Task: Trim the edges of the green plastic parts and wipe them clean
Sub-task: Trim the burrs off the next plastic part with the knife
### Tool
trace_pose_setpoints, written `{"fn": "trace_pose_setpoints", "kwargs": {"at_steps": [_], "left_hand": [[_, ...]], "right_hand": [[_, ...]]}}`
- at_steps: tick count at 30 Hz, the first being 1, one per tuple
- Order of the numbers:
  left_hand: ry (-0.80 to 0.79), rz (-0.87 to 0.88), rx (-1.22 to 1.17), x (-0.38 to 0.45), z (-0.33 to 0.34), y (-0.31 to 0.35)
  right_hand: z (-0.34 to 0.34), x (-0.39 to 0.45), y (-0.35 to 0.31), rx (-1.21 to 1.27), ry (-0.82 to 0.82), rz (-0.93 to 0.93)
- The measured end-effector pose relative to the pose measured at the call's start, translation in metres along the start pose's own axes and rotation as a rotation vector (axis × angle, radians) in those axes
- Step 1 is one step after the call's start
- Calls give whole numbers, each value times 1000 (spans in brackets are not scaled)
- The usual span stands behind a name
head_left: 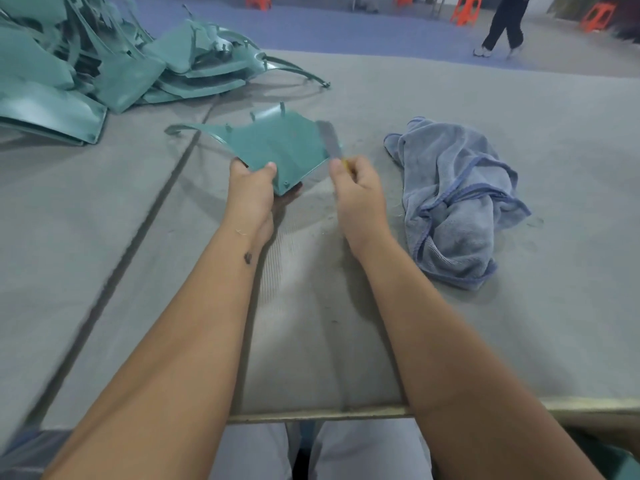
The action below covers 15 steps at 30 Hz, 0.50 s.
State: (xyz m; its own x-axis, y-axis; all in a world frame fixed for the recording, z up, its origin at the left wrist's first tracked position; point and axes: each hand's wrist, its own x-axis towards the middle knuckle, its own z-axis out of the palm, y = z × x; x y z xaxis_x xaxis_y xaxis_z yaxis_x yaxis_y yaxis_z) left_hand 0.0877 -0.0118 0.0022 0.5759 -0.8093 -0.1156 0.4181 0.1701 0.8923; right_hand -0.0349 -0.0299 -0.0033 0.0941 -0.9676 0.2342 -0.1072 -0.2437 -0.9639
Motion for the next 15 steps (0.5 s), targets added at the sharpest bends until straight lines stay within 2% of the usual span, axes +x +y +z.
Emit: {"fn": "trace_pose_setpoints", "kwargs": {"at_steps": [3, 7, 12, 15], "left_hand": [[-48, -9, -85, -1, -3, 2], [-93, -48, -243, -3, -4, 7], [-104, -121, -227, -6, 0, 2], [-72, -133, -272, -2, -1, 2]], "right_hand": [[-14, 8, 1, 134, 35, 81], [-27, 13, -2, 293, 39, 52], [-29, 14, -2, 326, 87, 120], [-30, 16, -1, 311, 110, 92]]}}
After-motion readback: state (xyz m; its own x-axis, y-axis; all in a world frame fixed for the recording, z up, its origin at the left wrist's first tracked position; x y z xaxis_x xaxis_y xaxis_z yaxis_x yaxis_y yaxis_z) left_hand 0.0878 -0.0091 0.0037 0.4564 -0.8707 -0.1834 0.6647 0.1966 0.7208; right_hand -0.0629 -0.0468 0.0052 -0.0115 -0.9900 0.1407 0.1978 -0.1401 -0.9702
